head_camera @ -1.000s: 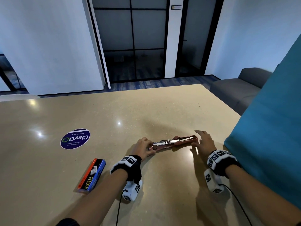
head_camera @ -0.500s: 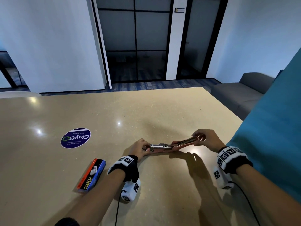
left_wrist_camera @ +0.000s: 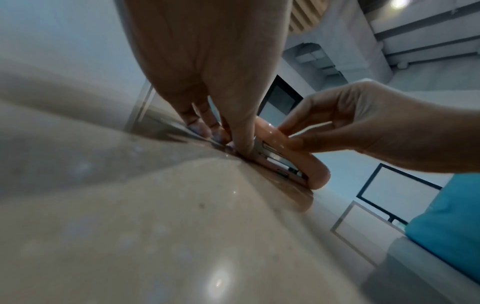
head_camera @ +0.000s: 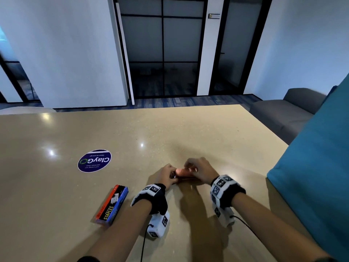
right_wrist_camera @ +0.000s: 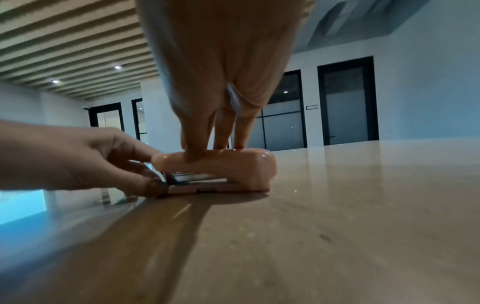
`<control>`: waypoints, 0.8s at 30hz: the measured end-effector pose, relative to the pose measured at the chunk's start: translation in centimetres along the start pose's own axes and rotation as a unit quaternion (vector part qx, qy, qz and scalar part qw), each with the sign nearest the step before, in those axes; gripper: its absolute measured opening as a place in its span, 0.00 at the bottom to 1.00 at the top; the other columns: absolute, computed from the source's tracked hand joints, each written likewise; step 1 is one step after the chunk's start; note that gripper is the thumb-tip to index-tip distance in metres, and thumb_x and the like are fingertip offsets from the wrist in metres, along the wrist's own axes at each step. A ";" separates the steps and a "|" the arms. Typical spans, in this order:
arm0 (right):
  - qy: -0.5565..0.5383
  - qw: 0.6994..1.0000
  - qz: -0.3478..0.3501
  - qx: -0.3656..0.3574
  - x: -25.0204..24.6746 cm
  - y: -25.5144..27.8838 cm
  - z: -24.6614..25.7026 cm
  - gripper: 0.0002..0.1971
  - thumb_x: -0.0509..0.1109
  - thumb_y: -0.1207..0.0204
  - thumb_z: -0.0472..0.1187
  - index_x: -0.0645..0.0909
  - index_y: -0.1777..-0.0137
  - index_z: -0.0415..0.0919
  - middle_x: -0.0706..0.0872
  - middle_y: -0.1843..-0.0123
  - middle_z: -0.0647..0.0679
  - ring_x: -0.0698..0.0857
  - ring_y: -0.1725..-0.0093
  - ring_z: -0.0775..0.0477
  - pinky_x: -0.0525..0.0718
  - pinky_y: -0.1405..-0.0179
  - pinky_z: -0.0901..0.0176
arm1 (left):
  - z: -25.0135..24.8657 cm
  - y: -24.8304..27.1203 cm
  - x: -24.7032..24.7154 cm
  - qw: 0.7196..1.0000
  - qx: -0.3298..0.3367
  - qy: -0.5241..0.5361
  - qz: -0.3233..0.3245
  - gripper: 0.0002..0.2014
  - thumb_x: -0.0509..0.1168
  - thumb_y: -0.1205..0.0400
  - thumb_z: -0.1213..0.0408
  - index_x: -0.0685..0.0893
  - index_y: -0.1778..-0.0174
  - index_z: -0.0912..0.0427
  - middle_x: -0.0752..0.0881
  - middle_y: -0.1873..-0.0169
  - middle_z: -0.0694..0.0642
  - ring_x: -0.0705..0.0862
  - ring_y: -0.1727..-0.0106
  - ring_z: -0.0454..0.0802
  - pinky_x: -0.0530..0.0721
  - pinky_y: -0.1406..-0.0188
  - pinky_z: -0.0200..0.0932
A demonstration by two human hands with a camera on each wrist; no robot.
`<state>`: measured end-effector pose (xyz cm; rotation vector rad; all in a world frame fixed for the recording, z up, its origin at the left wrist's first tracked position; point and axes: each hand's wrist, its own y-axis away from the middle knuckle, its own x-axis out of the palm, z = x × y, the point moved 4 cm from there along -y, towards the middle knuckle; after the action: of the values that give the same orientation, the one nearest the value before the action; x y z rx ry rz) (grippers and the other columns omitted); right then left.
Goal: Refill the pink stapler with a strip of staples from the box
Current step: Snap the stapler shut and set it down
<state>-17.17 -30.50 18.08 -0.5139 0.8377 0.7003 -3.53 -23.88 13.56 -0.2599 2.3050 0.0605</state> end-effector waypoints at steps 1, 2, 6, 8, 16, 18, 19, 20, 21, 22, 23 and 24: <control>0.023 1.000 0.000 0.003 0.6 0.2 -0.2 0.10 0.71 0.33 0.29 0.86 0.54 0.39 0.92 0.55 0.41 0.89 0.52 0.41 0.84 0.53 0.55 | 0.0 0.1 0.0 1.000 0.001 0.004 -0.003 0.13 0.73 0.28 0.69 0.88 0.48 0.67 0.80 0.56 0.58 0.84 0.53 0.60 0.79 0.52 0.49; 0.038 0.999 -0.001 0.006 0.8 0.2 -0.4 0.10 0.70 0.34 0.29 0.87 0.55 0.40 0.92 0.55 0.40 0.88 0.51 0.40 0.84 0.51 0.53 | 0.0 0.1 0.0 1.000 0.000 0.009 -0.008 0.13 0.73 0.29 0.70 0.88 0.48 0.68 0.82 0.54 0.62 0.84 0.52 0.61 0.79 0.52 0.48; 0.039 0.999 -0.012 0.017 0.9 0.3 0.1 0.11 0.66 0.32 0.24 0.88 0.55 0.33 0.91 0.51 0.37 0.86 0.48 0.38 0.77 0.50 0.57 | -0.2 0.7 -0.4 1.000 -0.023 -0.002 -0.019 0.17 0.74 0.29 0.70 0.86 0.45 0.70 0.84 0.49 0.69 0.84 0.47 0.65 0.81 0.49 0.49; 0.043 0.999 -0.006 0.019 1.0 0.5 0.1 0.12 0.65 0.31 0.24 0.87 0.53 0.35 0.90 0.49 0.38 0.85 0.47 0.38 0.73 0.53 0.61 | -0.1 1.6 -1.3 0.998 -0.035 -0.043 0.005 0.23 0.74 0.28 0.66 0.82 0.36 0.64 0.83 0.42 0.64 0.83 0.41 0.61 0.81 0.40 0.52; 0.074 0.994 0.083 -0.007 -0.8 2.3 -1.5 0.15 0.70 0.25 0.39 0.72 0.41 0.47 0.82 0.51 0.51 0.79 0.57 0.49 0.72 0.58 0.60 | 4.2 6.6 -10.8 0.926 -0.210 -0.299 0.094 0.37 0.77 0.31 0.58 0.69 0.26 0.53 0.68 0.28 0.57 0.69 0.26 0.60 0.75 0.30 0.58; 0.103 0.992 0.068 0.002 -0.6 1.8 -1.8 0.12 0.69 0.25 0.38 0.73 0.44 0.42 0.82 0.53 0.48 0.79 0.58 0.46 0.72 0.60 0.59 | 5.5 8.3 -12.4 0.913 -0.261 -0.287 0.128 0.44 0.80 0.34 0.57 0.65 0.24 0.58 0.69 0.28 0.60 0.74 0.27 0.63 0.79 0.32 0.59; 0.119 0.991 0.056 0.010 -0.3 1.4 -2.0 0.10 0.68 0.26 0.37 0.75 0.46 0.40 0.83 0.53 0.46 0.80 0.57 0.44 0.72 0.60 0.58 | 5.9 9.0 -12.9 0.906 -0.279 -0.284 0.146 0.48 0.81 0.35 0.57 0.62 0.22 0.61 0.71 0.27 0.61 0.76 0.27 0.62 0.80 0.32 0.58; 0.132 0.990 0.042 0.021 0.0 0.7 -2.2 0.08 0.69 0.26 0.37 0.77 0.48 0.38 0.85 0.52 0.43 0.82 0.56 0.42 0.74 0.60 0.57 | 6.3 9.7 -13.2 0.898 -0.296 -0.282 0.161 0.53 0.81 0.35 0.56 0.57 0.20 0.63 0.72 0.26 0.63 0.76 0.27 0.61 0.80 0.31 0.55; 0.141 0.989 0.025 0.040 0.2 0.0 -2.4 0.08 0.70 0.26 0.37 0.79 0.49 0.38 0.86 0.50 0.39 0.84 0.54 0.40 0.78 0.59 0.55 | 6.5 10.3 -13.3 0.890 -0.311 -0.283 0.177 0.57 0.81 0.35 0.56 0.50 0.18 0.65 0.72 0.24 0.64 0.76 0.26 0.60 0.80 0.30 0.53; 0.143 0.988 0.007 0.058 0.5 -0.8 -2.7 0.08 0.71 0.27 0.37 0.80 0.49 0.38 0.86 0.49 0.37 0.84 0.52 0.38 0.82 0.56 0.51 | 6.6 10.8 -13.1 0.883 -0.321 -0.287 0.187 0.60 0.80 0.33 0.57 0.44 0.17 0.65 0.72 0.24 0.65 0.75 0.24 0.60 0.79 0.29 0.52; 0.140 0.987 -0.010 0.077 0.6 -1.6 -2.8 0.10 0.73 0.28 0.38 0.81 0.48 0.37 0.86 0.47 0.36 0.84 0.50 0.37 0.84 0.52 0.48 | 6.8 11.2 -13.0 0.880 -0.328 -0.288 0.188 0.60 0.79 0.32 0.58 0.41 0.17 0.66 0.72 0.23 0.65 0.75 0.24 0.60 0.78 0.29 0.51; 0.137 0.986 -0.026 0.094 0.7 -2.3 -2.8 0.12 0.74 0.29 0.38 0.81 0.47 0.36 0.85 0.46 0.35 0.84 0.47 0.36 0.85 0.49 0.46 | 6.9 11.5 -12.8 0.879 -0.333 -0.288 0.183 0.58 0.78 0.30 0.61 0.40 0.17 0.66 0.73 0.24 0.66 0.75 0.24 0.61 0.77 0.29 0.51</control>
<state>-16.57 -33.62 16.21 -0.4658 1.1324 0.5029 7.51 -9.58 17.74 -0.1158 1.6312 1.0016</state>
